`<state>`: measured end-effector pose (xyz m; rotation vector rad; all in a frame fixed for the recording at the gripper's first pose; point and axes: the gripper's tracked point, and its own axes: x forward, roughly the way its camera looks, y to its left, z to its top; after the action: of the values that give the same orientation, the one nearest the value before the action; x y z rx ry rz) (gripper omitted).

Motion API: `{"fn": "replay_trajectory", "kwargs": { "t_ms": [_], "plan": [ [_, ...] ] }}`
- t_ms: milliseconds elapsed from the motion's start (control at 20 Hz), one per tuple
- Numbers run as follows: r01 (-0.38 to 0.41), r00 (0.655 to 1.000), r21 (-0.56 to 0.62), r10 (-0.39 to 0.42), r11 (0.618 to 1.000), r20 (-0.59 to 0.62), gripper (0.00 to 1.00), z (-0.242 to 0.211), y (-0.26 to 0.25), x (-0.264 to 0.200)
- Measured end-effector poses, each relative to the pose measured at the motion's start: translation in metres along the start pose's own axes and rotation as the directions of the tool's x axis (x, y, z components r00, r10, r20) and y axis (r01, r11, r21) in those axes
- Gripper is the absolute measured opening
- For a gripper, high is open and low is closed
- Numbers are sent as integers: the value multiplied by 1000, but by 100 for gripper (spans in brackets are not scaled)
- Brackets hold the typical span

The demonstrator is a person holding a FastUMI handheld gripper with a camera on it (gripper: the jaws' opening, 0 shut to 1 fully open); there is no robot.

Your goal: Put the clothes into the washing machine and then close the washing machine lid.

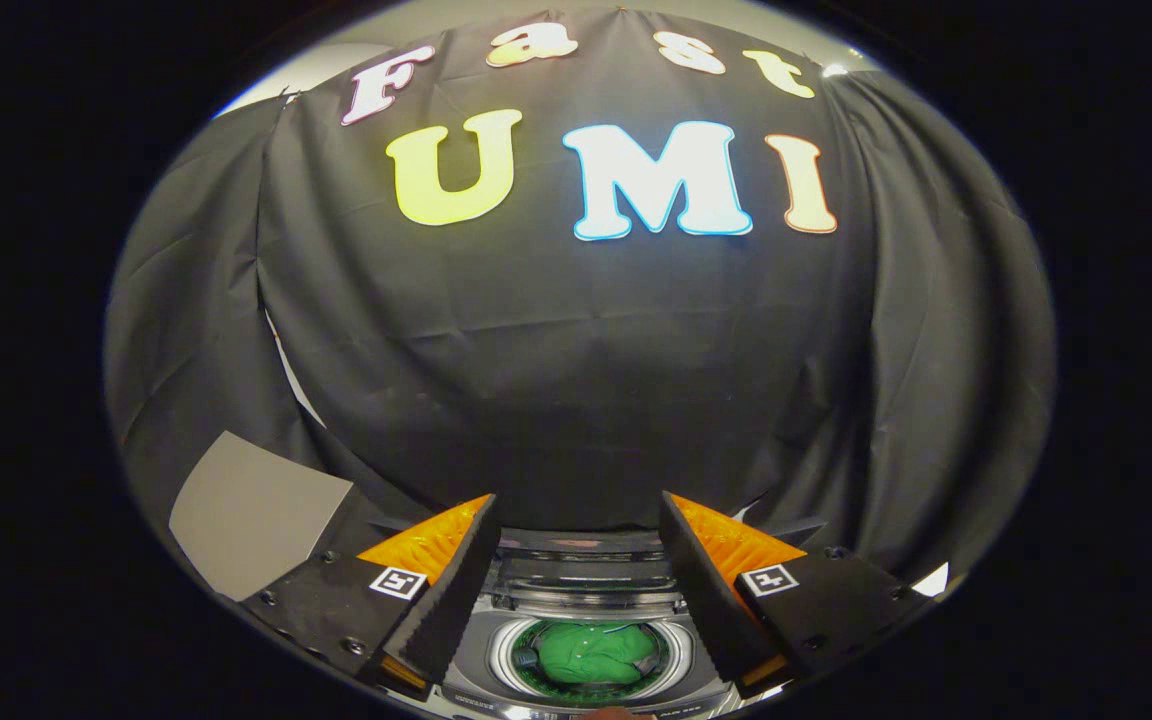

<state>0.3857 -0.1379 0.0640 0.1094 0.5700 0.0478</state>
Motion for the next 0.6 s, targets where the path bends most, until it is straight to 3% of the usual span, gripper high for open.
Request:
{"fn": "replay_trajectory", "kwargs": {
  "t_ms": [600],
  "plan": [
    [-1, 997, -24, -1, 1000, -71, 98, -12, 4, 83]
  ]
}}
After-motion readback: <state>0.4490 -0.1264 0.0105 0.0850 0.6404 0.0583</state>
